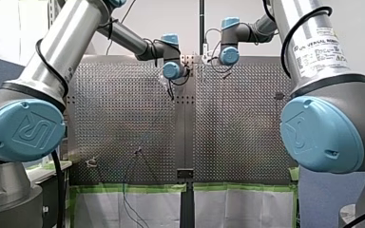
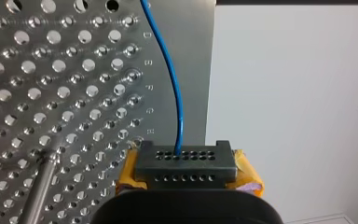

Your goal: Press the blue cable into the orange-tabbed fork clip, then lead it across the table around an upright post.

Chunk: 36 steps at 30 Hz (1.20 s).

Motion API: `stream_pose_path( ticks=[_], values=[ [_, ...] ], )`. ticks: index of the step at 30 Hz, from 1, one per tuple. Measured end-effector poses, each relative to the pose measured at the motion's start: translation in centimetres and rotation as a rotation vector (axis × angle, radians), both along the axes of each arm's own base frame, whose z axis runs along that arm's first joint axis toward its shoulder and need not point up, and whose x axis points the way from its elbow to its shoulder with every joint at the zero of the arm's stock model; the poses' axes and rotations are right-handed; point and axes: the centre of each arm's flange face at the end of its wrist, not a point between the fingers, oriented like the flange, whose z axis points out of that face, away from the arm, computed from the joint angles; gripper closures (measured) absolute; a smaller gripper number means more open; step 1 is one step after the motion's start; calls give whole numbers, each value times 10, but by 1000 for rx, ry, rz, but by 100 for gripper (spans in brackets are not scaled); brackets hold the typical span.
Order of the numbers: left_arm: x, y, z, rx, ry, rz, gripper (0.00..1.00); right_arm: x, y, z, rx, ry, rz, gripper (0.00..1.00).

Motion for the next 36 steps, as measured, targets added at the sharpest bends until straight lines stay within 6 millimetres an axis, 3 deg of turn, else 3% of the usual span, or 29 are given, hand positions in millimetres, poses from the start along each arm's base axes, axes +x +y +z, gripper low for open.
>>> stream_pose_path(
  ticks=[23,32,36],
  values=[
    [5,-8,19,-72,-15,-56,100,-23,-14,4,1,-4,-39,100],
    [13,-26,2,-38,29,-64,100,-37,-21,7,7,-6,-61,100],
    [14,-32,5,-32,42,-68,100,-43,-25,7,9,-6,-72,100]
  ],
)
